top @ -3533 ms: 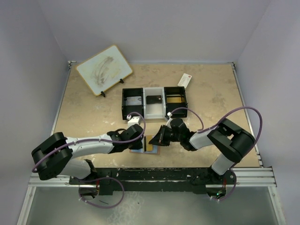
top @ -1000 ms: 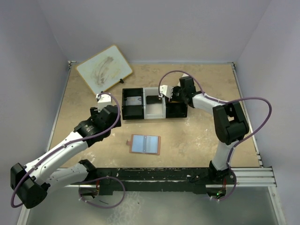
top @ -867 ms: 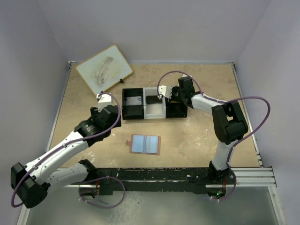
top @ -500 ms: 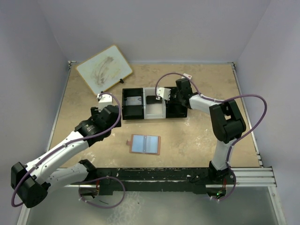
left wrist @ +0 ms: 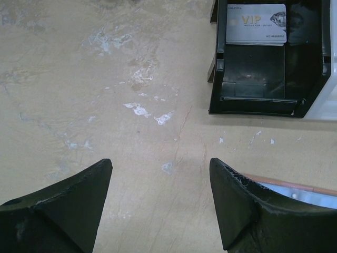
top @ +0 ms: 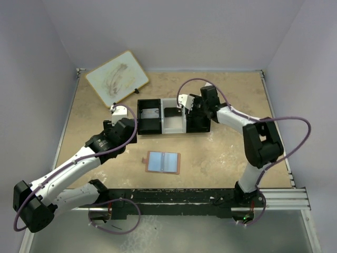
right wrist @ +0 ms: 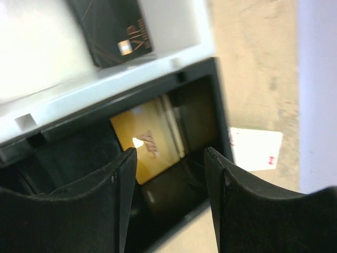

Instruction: Take the credit cards out of the card holder

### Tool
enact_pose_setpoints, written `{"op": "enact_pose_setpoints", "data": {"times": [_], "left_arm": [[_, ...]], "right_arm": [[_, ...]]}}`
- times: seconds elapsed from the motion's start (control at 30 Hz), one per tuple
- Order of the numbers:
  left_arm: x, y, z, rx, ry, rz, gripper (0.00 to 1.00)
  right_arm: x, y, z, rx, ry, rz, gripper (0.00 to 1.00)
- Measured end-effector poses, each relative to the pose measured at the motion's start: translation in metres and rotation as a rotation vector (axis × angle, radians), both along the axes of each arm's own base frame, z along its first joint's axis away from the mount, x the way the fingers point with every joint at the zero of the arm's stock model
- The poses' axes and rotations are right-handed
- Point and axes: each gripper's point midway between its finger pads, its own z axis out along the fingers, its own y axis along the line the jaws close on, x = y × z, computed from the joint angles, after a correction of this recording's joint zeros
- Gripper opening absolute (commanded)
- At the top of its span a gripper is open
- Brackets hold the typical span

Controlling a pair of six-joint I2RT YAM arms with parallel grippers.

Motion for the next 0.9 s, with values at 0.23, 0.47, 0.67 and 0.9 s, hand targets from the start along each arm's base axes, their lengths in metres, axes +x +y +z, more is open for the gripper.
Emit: {"op": "enact_pose_setpoints", "data": {"times": [0.23,0.47,0.67,0.9], "left_arm": [[-0.001,-0.005,-0.002,-0.017,0.01,-0.017,0.73],[-0.007,-0.022,-0.014,-0.118,0.06,-0.047,0.71],[-0.023,-0.042,-0.037,-0.268,0.145,-0.051,0.68],[-0.045,-0.063,-0.071,-0.395,0.261,-0.077,0.66]], "right_arm": [[-0.02,-0.003,0.127,0.343,-0.209,-0.183,0.63],[-0.067,0.005,0.174,0.917,-0.006,-0.474,0.63],[-0.123,0.028,0.08,1.084,0.482,-0.691,0.59],[-0.222,0.09,0.023,1.014,0.825,-0.839,0.56]]}}
